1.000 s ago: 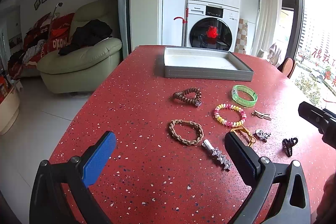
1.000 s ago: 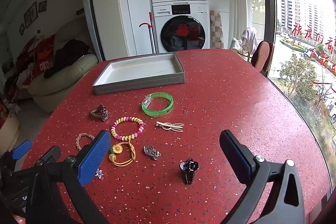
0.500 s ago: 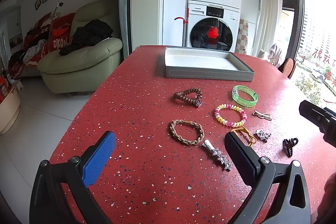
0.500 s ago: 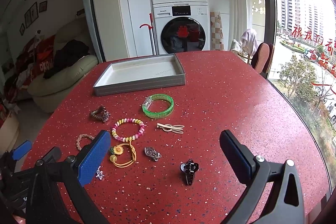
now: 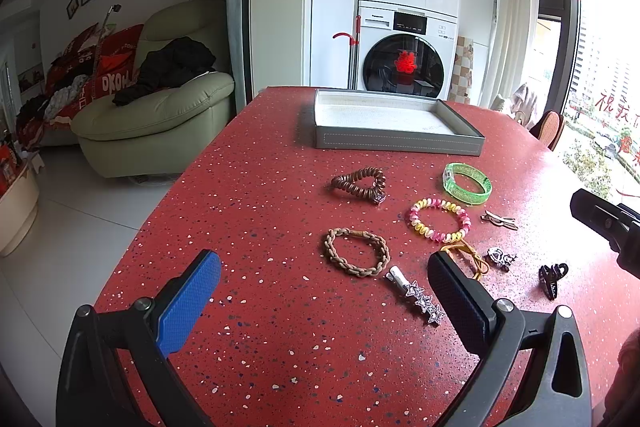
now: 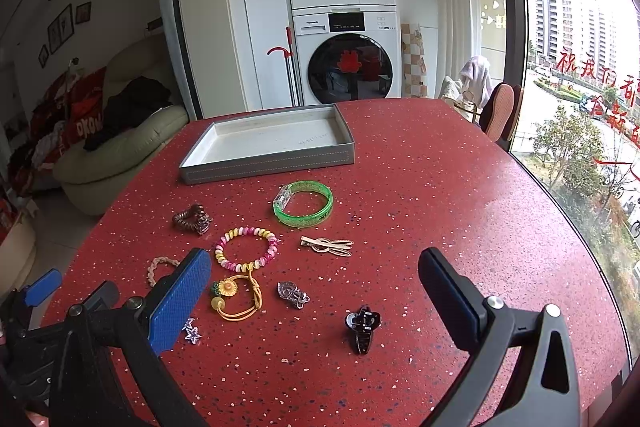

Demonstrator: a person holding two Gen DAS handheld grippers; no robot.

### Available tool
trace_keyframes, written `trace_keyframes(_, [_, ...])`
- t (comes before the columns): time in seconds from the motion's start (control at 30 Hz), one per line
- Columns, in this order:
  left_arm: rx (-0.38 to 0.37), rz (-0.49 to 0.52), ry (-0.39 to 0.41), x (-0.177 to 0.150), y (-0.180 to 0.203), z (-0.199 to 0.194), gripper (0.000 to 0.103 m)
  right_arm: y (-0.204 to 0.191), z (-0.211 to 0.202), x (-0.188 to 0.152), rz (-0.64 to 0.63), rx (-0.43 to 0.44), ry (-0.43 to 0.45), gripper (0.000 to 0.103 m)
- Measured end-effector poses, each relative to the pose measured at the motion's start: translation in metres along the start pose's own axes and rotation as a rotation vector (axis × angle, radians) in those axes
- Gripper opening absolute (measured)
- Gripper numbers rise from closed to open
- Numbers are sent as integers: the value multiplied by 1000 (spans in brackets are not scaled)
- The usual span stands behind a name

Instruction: Organize jewelry

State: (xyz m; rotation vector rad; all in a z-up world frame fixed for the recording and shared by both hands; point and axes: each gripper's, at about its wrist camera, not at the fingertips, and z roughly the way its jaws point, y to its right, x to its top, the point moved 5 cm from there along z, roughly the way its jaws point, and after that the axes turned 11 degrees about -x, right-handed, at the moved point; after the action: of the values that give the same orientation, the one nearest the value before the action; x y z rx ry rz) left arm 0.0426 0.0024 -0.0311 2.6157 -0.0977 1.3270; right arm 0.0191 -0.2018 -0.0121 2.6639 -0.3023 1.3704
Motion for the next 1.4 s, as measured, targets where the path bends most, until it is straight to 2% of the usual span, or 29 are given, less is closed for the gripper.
trace_keyframes(1.4, [6, -9, -35, -2, -4, 6, 103, -4, 0, 1, -4, 10, 1, 103])
